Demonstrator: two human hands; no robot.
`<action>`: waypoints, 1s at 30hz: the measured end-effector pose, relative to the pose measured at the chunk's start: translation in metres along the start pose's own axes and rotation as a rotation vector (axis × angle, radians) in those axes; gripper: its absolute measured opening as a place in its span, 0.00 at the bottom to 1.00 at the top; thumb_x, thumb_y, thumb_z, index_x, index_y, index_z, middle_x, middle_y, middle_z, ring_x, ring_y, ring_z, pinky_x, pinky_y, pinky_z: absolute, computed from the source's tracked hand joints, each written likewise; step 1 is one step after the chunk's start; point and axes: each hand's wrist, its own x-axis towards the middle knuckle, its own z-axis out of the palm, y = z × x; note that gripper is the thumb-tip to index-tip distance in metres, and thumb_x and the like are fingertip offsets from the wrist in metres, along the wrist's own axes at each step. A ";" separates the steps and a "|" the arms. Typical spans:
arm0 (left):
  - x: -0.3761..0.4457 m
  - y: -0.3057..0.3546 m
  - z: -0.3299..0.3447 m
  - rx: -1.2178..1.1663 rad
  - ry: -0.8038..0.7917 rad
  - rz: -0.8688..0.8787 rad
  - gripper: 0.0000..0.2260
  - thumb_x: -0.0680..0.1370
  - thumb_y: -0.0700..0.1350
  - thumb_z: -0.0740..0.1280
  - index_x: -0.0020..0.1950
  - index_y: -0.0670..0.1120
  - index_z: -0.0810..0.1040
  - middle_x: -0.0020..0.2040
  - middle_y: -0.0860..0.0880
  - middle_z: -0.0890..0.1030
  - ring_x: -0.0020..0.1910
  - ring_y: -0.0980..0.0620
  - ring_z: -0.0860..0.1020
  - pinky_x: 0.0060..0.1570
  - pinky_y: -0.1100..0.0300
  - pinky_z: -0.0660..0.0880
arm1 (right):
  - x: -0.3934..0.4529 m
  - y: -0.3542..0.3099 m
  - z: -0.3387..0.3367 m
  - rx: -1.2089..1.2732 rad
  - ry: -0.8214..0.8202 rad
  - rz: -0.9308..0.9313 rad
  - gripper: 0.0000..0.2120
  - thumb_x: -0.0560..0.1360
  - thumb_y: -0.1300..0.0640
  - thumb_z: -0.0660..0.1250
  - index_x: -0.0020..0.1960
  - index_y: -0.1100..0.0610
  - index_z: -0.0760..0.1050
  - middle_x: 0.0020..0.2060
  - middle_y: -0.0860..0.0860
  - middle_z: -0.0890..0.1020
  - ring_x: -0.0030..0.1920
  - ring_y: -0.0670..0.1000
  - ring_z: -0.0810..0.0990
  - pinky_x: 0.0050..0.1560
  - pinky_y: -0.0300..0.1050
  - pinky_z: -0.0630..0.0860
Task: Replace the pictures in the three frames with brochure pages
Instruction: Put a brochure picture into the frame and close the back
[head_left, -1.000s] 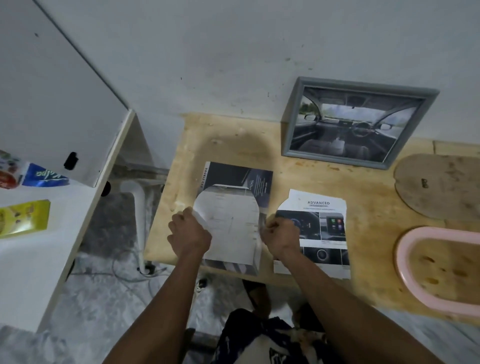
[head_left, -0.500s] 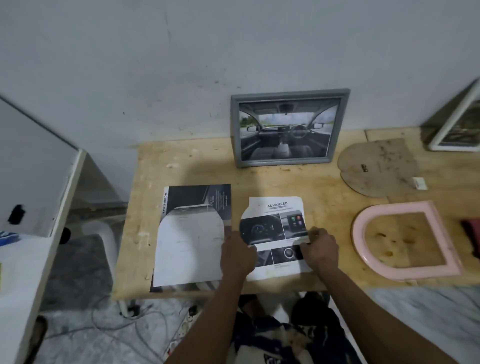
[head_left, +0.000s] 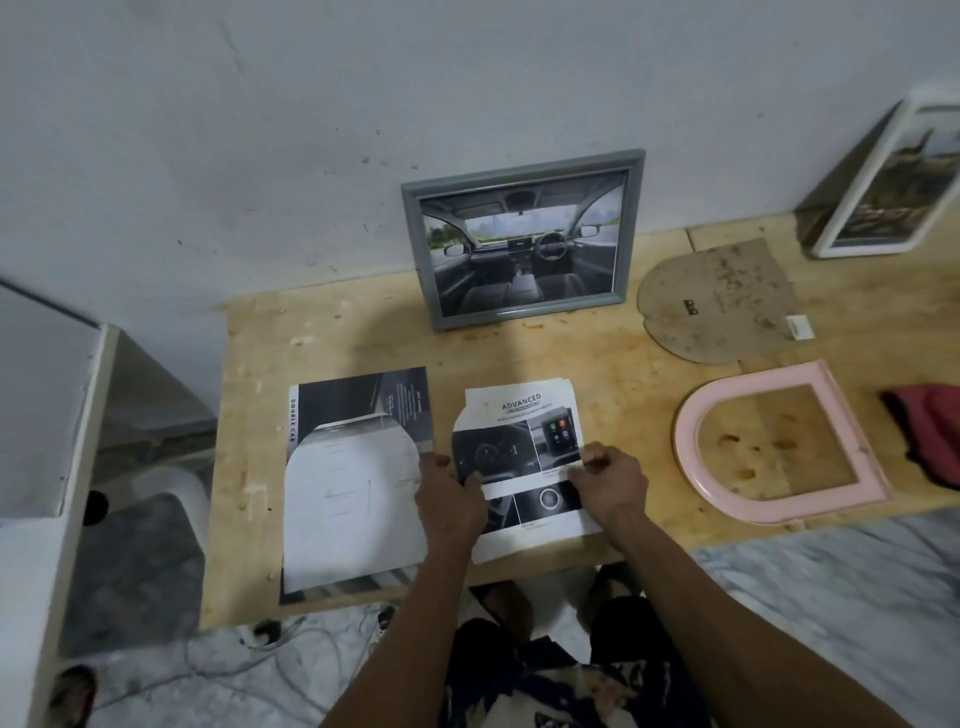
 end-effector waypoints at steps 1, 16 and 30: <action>0.000 0.000 0.000 -0.012 0.014 0.003 0.09 0.77 0.41 0.71 0.54 0.46 0.73 0.44 0.51 0.77 0.40 0.53 0.76 0.40 0.63 0.72 | 0.000 0.002 -0.001 0.021 -0.017 0.003 0.03 0.73 0.62 0.71 0.45 0.57 0.78 0.40 0.49 0.81 0.41 0.50 0.79 0.41 0.38 0.71; -0.019 0.042 0.017 -0.557 -0.143 -0.025 0.07 0.76 0.37 0.72 0.49 0.47 0.78 0.47 0.48 0.84 0.45 0.47 0.84 0.44 0.51 0.82 | 0.005 0.004 -0.074 0.396 -0.035 -0.064 0.07 0.73 0.58 0.73 0.49 0.54 0.78 0.42 0.52 0.84 0.46 0.57 0.84 0.45 0.50 0.81; -0.162 0.119 0.184 -0.819 -0.172 -0.015 0.18 0.71 0.28 0.71 0.59 0.41 0.76 0.53 0.36 0.82 0.48 0.40 0.82 0.46 0.46 0.80 | 0.042 0.080 -0.272 0.620 -0.119 -0.318 0.12 0.67 0.70 0.74 0.41 0.53 0.83 0.43 0.56 0.85 0.50 0.63 0.83 0.54 0.64 0.79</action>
